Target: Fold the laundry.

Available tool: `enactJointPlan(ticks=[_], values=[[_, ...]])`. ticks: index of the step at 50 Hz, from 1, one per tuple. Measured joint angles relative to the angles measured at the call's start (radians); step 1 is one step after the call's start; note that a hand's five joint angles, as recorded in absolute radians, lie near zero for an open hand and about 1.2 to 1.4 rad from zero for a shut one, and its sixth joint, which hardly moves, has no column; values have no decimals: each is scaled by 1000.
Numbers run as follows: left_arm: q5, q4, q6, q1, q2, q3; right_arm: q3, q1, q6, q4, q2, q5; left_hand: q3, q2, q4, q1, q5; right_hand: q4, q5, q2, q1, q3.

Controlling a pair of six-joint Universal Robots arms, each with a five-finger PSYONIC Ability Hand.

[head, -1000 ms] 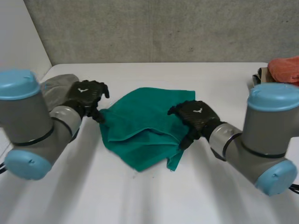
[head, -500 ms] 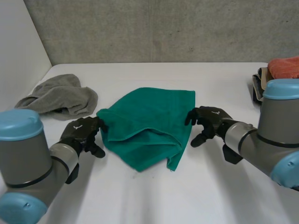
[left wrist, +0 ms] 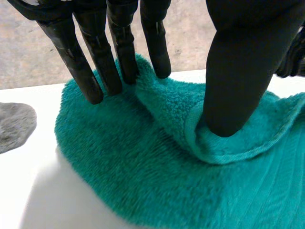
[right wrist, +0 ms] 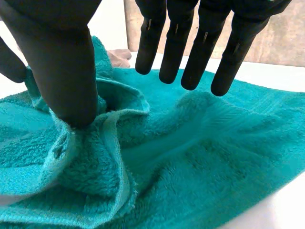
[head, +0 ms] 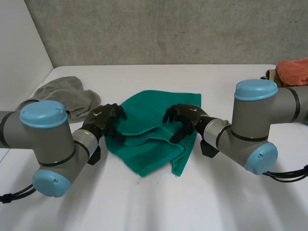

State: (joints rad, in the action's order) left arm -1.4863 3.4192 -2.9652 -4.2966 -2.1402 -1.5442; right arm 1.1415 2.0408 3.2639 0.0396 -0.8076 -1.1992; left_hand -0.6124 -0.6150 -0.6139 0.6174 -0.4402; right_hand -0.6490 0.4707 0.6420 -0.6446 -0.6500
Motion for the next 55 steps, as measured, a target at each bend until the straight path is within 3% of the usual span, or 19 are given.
enactJointPlan(ticks=[4,7,21,25,27,28,29,33,40,43,44,46,55], values=[[7,-2,2,6,-15,27,-27,-1,7,0,25,9,-192,-195,-191,213,-186,-16,21,9,-19,-16],[6,-6,1,8,-34,48,-51,-2,7,0,50,9,-244,-242,-244,253,-237,-43,47,38,-49,-44],[-3,-160,-5,23,-136,135,-105,-4,-30,76,108,0,-32,-19,-24,26,-42,-49,59,46,-57,-52],[-22,-168,-11,27,-141,148,-101,-2,-51,83,107,-17,-52,-43,-47,50,-55,-50,61,47,-58,-53],[-45,-164,-14,28,-143,158,-104,0,-61,83,110,-35,-372,-370,-384,390,-377,-125,121,130,-131,-126],[-53,-162,-15,28,-144,162,-106,1,-63,83,112,-41,-372,-370,-384,390,-377,-188,191,195,-191,-189],[-69,-156,-17,28,-147,170,-109,3,-67,82,116,-50,-506,-497,-515,528,-508,-325,325,337,-330,-325],[-114,-132,-21,27,-159,209,-137,15,-77,79,134,-73,-574,-560,-581,545,-541,-527,514,533,-487,-522],[-131,-110,-54,16,-170,342,-227,28,-88,96,162,-110,-575,-580,-585,545,-541,-547,519,535,-487,-536],[-121,-114,-81,6,-165,398,-253,29,-92,105,155,-124,-575,-580,-585,545,-541,-368,381,368,-353,-364],[-109,-121,-96,1,-157,422,-259,29,-94,110,142,-130,-575,-580,-585,545,-541,-161,153,135,-128,-155],[-90,-135,-110,-3,-140,438,-251,29,-95,117,116,-136,-575,-580,-585,545,-541,14,-23,-22,25,16],[-34,-187,-127,0,-9,293,-60,24,-86,125,-35,-142,-578,-580,-585,545,-541,163,-183,-150,143,158]])
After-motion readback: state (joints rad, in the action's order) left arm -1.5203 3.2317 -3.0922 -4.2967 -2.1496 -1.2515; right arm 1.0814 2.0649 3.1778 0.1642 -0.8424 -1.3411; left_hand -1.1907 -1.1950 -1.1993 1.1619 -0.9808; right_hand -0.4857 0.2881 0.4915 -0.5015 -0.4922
